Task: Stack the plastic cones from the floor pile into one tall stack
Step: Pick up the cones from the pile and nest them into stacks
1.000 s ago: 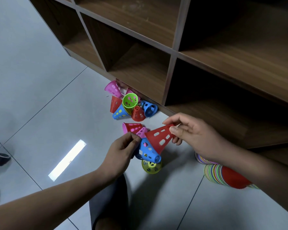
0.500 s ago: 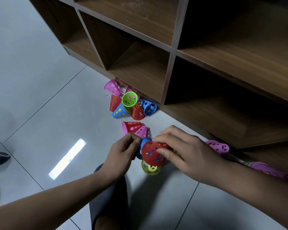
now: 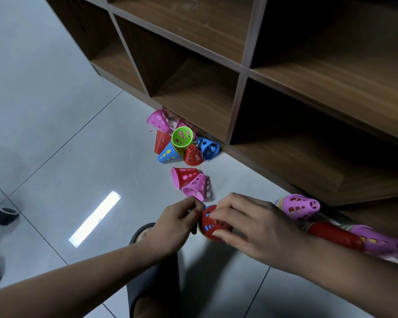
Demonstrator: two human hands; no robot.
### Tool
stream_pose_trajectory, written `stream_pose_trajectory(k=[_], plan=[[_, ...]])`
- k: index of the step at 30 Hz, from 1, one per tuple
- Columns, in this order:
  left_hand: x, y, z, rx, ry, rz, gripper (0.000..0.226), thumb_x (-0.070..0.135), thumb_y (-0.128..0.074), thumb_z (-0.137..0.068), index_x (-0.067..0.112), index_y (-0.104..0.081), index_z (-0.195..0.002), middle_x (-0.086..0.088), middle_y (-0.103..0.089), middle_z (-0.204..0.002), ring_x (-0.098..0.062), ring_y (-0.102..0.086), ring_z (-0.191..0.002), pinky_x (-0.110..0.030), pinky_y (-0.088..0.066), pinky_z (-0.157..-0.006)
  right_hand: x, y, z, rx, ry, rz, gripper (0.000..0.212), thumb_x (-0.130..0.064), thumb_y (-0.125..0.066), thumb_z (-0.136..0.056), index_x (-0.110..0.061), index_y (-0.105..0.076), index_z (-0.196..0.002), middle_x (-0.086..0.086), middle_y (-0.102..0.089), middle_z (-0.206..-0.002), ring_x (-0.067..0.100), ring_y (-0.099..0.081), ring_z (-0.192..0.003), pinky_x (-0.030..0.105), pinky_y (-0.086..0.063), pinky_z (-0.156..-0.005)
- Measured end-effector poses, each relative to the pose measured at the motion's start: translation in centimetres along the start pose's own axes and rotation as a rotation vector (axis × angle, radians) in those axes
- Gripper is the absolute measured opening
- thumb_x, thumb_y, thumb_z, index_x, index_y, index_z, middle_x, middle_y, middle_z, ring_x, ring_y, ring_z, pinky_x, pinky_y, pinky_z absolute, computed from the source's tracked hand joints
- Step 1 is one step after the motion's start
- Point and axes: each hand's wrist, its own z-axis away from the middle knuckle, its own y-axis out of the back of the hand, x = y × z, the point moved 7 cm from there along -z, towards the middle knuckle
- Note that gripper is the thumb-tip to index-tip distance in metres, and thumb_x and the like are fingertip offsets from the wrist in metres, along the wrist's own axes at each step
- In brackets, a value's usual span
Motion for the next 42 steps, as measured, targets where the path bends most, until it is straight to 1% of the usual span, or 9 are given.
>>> stream_pose_trajectory(k=[8, 12, 15, 23, 28, 32, 36, 39, 42], plan=[[-2.9, 1.6, -1.1, 0.075, 0.117, -0.153, 0.014, 0.027, -0.063, -0.103, 0.023, -0.073, -0.093, 0.001, -0.074, -0.084, -0.009, -0.064, -0.065, -0.018, -0.048, -0.065, 3.4, -7.7, 1.9, -0.348, -0.226, 0.103, 0.047, -0.042, -0.065, -0.097, -0.032, -0.044, -0.137, -0.008, -0.040, -0.133, 0.021, -0.061, -0.108, 0.040, -0.056, -0.086], [-3.7, 1.4, -1.9, 0.061, 0.202, -0.106, 0.013, 0.032, -0.064, -0.103, 0.021, -0.070, -0.100, 0.001, -0.078, -0.091, -0.015, -0.075, -0.078, -0.024, -0.055, -0.064, 4.3, -9.7, 1.3, -0.379, -0.252, 0.201, 0.060, -0.041, -0.071, -0.092, -0.030, -0.037, -0.141, -0.004, -0.041, -0.135, 0.027, -0.064, -0.105, 0.043, -0.058, -0.080], [-4.6, 0.2, -2.0, 0.014, 0.309, 0.028, 0.023, 0.037, -0.062, -0.104, 0.015, -0.069, -0.106, -0.006, -0.079, -0.099, -0.022, -0.079, -0.085, -0.035, -0.065, -0.077, 4.7, -10.5, 0.7, -0.405, -0.244, 0.273, 0.063, -0.037, -0.074, -0.090, -0.027, -0.037, -0.140, 0.000, -0.046, -0.128, 0.029, -0.067, -0.098, 0.043, -0.057, -0.074], [-5.0, -1.2, -3.6, -0.001, 0.288, 0.212, 0.017, 0.031, -0.064, -0.105, 0.016, -0.069, -0.111, -0.014, -0.073, -0.119, -0.024, -0.078, -0.104, -0.045, -0.061, -0.100, 7.2, -8.3, -0.6, -0.361, -0.335, 0.360, 0.058, -0.035, -0.071, -0.091, -0.025, -0.040, -0.138, 0.004, -0.047, -0.123, 0.031, -0.066, -0.097, 0.044, -0.057, -0.072], [-3.3, -1.9, -5.1, -0.147, 0.200, 0.185, 0.027, 0.031, -0.060, -0.106, 0.037, -0.065, -0.131, 0.010, -0.068, -0.135, -0.009, -0.066, -0.123, -0.037, -0.056, -0.103, 9.6, -6.2, -1.4, -0.305, -0.417, 0.405, 0.051, -0.041, -0.068, -0.093, -0.024, -0.041, -0.133, 0.003, -0.049, -0.121, 0.029, -0.066, -0.100, 0.042, -0.057, -0.075], [-2.0, -1.1, -6.5, -0.124, 0.143, 0.057, 0.023, 0.035, -0.064, -0.103, 0.040, -0.064, -0.126, 0.020, -0.069, -0.128, -0.010, -0.068, -0.115, -0.039, -0.058, -0.099, 10.6, -5.2, -2.3, -0.330, -0.425, 0.460, 0.054, -0.047, -0.068, -0.093, -0.025, -0.041, -0.135, 0.001, -0.052, -0.126, 0.024, -0.060, -0.111, 0.039, -0.054, -0.090], [-2.0, 0.7, -7.2, 0.057, 0.117, -0.013, 0.018, 0.026, -0.066, -0.100, 0.037, -0.056, -0.110, 0.007, -0.072, -0.104, -0.022, -0.072, -0.095, -0.044, -0.059, -0.083, 11.9, -3.9, -3.6, -0.249, -0.539, 0.249, 0.050, -0.069, -0.056, -0.090, -0.031, -0.052, -0.122, -0.005, -0.056, -0.117, 0.017, -0.055, -0.107, 0.038, -0.050, -0.090], [-2.1, 1.8, -7.4, 0.077, 0.091, -0.125, 0.032, 0.029, -0.065, -0.100, 0.044, -0.052, -0.124, 0.009, -0.068, -0.107, -0.014, -0.069, -0.088, -0.030, -0.054, -0.074, 14.5, -3.4, -6.4, -0.034, -0.720, -0.112, 0.028, -0.043, -0.059, -0.100, -0.023, -0.063, -0.119, 0.000, -0.065, -0.108, 0.018, -0.062, -0.096, 0.034, -0.050, -0.083], [-2.6, 2.7, -7.7, 0.094, 0.101, -0.212, 0.040, 0.030, -0.064, -0.100, 0.041, -0.053, -0.137, 0.007, -0.067, -0.118, -0.013, -0.069, -0.095, -0.026, -0.051, -0.075, 17.6, -5.1, -9.8, -0.020, -0.827, -0.241, 0.028, -0.021, -0.052, -0.104, -0.025, -0.063, -0.129, 0.002, -0.067, -0.093, 0.013, -0.056, -0.077, 0.026, -0.040, -0.063]])
